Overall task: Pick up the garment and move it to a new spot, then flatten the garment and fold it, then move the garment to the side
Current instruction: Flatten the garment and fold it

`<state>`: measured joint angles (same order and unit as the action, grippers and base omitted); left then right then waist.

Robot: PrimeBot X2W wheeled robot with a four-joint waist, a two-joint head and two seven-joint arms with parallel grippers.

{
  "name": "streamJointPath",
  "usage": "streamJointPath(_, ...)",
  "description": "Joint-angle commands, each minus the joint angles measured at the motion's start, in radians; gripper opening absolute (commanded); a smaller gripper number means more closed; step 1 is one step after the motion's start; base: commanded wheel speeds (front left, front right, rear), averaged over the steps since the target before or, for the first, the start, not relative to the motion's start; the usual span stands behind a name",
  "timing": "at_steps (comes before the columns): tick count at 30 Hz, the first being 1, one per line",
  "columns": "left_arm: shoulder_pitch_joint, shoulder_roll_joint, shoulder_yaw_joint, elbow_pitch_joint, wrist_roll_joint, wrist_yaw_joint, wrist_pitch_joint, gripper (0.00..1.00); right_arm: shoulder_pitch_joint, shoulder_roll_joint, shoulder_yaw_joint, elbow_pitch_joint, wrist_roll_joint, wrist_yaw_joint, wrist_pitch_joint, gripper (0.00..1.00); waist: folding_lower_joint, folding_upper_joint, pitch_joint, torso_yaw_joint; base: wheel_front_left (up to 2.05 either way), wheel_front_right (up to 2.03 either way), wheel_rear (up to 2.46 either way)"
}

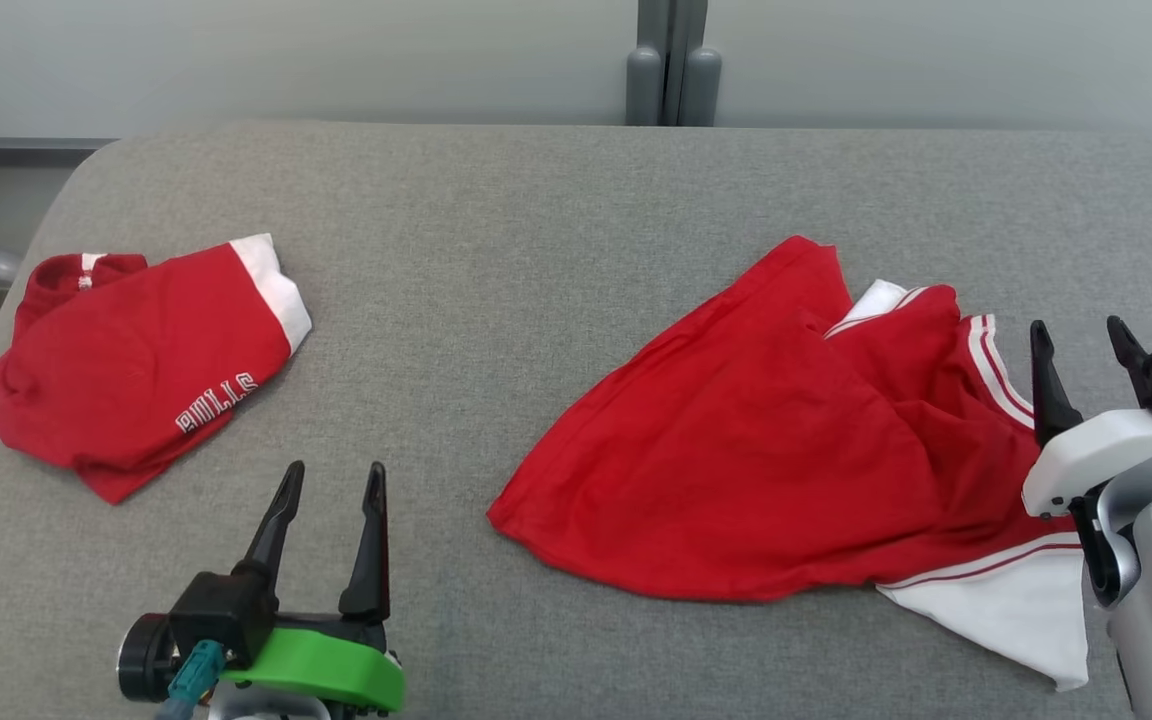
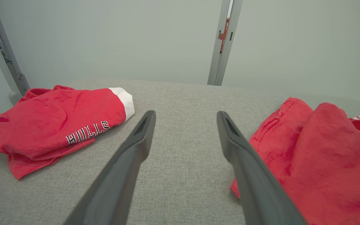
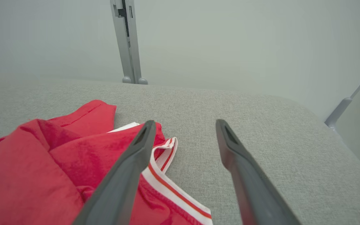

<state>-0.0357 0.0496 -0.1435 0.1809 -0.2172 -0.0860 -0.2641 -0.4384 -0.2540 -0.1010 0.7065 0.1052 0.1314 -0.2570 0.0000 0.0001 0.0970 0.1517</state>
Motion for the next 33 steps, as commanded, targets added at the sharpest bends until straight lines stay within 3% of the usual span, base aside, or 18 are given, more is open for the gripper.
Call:
streamJointPath(1, 0.011, 0.002, 0.012, 0.001, 0.012, 0.003, 0.0, 1.0, 0.025, 0.009, 0.007, -0.023, 0.007, -0.001, -0.007, 1.0, 0.0, -0.0001, -0.017, -0.02, 0.0, 0.0, 0.0)
streamJointPath(14, 0.046, 0.003, 0.074, -0.003, 0.033, -0.012, 0.0, 1.0, 0.255, 0.08, 0.088, -0.438, 0.054, -0.001, -0.008, 1.0, 0.0, -0.0001, -0.067, -0.073, 0.0, 0.0, 0.0)
streamJointPath(23, 0.072, 0.003, 0.099, -0.002, 0.041, -0.019, 0.0, 1.0, 0.409, 0.108, 0.107, -0.602, 0.043, -0.001, -0.008, 1.0, 0.0, -0.0001, -0.099, -0.082, 0.0, 0.0, 0.0)
streamJointPath(33, 0.085, 0.003, 0.116, -0.002, 0.047, -0.027, 0.0, 1.0, 0.527, 0.144, 0.08, -0.692, 0.045, -0.001, -0.008, 1.0, 0.0, -0.0001, -0.116, -0.079, 0.0, 0.0, 0.0)
